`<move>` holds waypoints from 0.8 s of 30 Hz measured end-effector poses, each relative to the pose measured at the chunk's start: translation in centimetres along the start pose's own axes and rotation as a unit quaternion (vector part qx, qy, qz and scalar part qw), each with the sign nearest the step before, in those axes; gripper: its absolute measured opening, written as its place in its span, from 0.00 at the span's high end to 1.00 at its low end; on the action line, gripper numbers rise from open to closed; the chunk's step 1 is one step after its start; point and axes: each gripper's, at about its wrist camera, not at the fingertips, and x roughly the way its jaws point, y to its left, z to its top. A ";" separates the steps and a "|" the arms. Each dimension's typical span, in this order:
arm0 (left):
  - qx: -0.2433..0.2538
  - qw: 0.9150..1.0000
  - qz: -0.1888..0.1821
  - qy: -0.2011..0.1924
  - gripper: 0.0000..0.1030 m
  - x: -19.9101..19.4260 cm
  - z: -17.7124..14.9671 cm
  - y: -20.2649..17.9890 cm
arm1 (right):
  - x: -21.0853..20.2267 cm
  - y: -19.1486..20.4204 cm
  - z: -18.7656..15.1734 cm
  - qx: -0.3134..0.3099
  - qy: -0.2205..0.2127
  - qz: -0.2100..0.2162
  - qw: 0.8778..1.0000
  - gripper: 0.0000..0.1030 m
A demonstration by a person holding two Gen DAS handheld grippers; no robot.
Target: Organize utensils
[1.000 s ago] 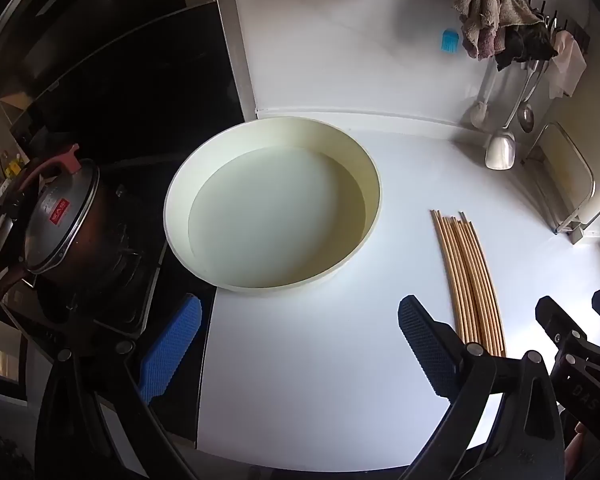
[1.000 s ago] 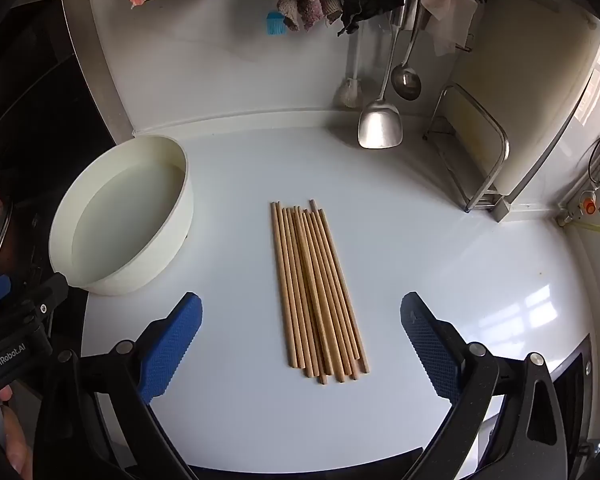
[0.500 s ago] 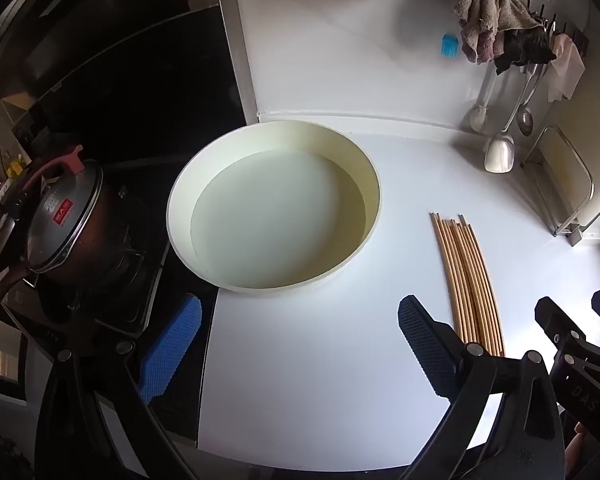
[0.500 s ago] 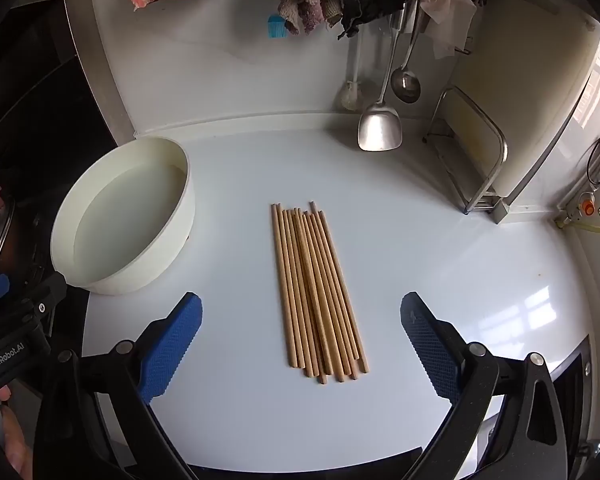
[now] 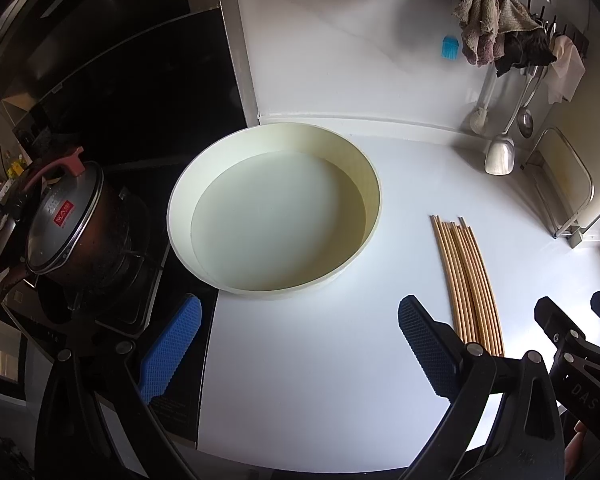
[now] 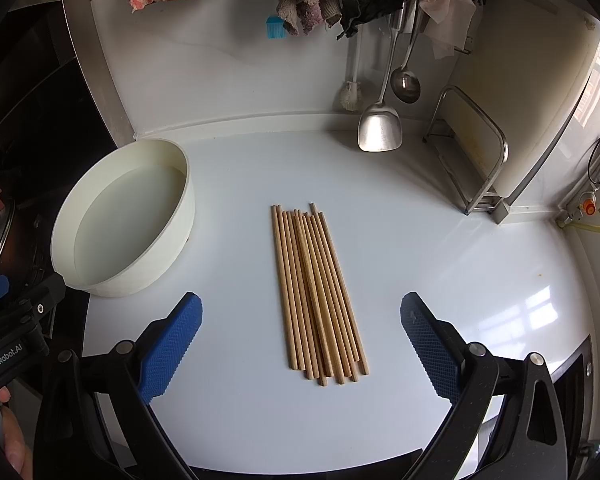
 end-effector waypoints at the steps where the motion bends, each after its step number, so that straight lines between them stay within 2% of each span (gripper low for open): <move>1: 0.000 1.000 0.000 0.000 0.06 0.0 0.0 0.0 | 0.0 0.0 0.0 0.000 0.000 0.000 1.000 0.08; 24: -0.002 1.000 -0.001 -0.002 0.06 0.1 0.2 0.5 | 0.0 0.1 0.1 0.002 0.002 0.001 1.000 0.08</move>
